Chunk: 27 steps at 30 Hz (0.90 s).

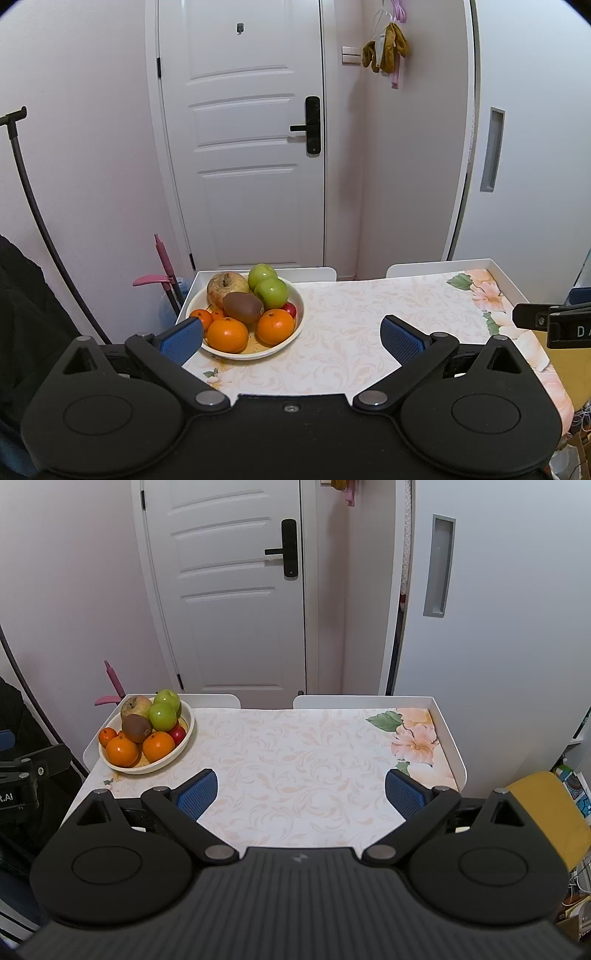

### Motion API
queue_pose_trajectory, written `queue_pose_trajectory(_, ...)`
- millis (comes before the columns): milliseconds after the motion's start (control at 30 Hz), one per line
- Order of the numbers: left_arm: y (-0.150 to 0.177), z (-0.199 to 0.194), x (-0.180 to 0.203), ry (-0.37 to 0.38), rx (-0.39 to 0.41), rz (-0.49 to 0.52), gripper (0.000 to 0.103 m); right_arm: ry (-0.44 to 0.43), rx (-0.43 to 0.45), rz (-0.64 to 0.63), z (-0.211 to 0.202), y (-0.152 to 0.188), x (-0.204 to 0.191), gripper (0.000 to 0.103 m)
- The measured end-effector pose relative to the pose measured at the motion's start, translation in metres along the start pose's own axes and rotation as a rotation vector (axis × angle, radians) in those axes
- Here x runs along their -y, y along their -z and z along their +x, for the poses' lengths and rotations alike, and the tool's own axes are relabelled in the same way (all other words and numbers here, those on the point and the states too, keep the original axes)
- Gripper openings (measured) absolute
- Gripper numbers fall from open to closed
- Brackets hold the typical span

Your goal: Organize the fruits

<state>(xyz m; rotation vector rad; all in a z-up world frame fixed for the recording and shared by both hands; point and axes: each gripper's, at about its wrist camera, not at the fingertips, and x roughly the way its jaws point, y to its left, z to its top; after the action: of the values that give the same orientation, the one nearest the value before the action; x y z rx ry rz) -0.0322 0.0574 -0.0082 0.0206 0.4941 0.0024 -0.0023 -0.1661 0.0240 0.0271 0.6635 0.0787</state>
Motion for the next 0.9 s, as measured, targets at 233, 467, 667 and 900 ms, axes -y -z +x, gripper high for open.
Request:
queue_pose_trajectory(233, -0.0005, 0.0015, 0.0006, -0.001, -0.002, -0.006, 0.103, 0.006, -0.007, 0.008, 0.0023, 0.0, 0.0001, 0.103)
queue_pose_trajectory(467, -0.0003, 0.0015, 0.0005, 0.0, -0.001, -0.007, 0.103, 0.008, -0.011, 0.009, 0.0034, -0.0003, -0.0003, 0.103)
queue_pose_trajectory(667, -0.0002, 0.002, 0.0003, 0.001, 0.0, -0.009, 0.103, 0.009, -0.011, 0.01, 0.0037, -0.0006, -0.0001, 0.103)
queue_pose_trajectory(900, -0.001, 0.0031, 0.0005, -0.002, 0.002, -0.008, 0.103, 0.009, -0.012, 0.012, 0.004, -0.0005, 0.0002, 0.103)
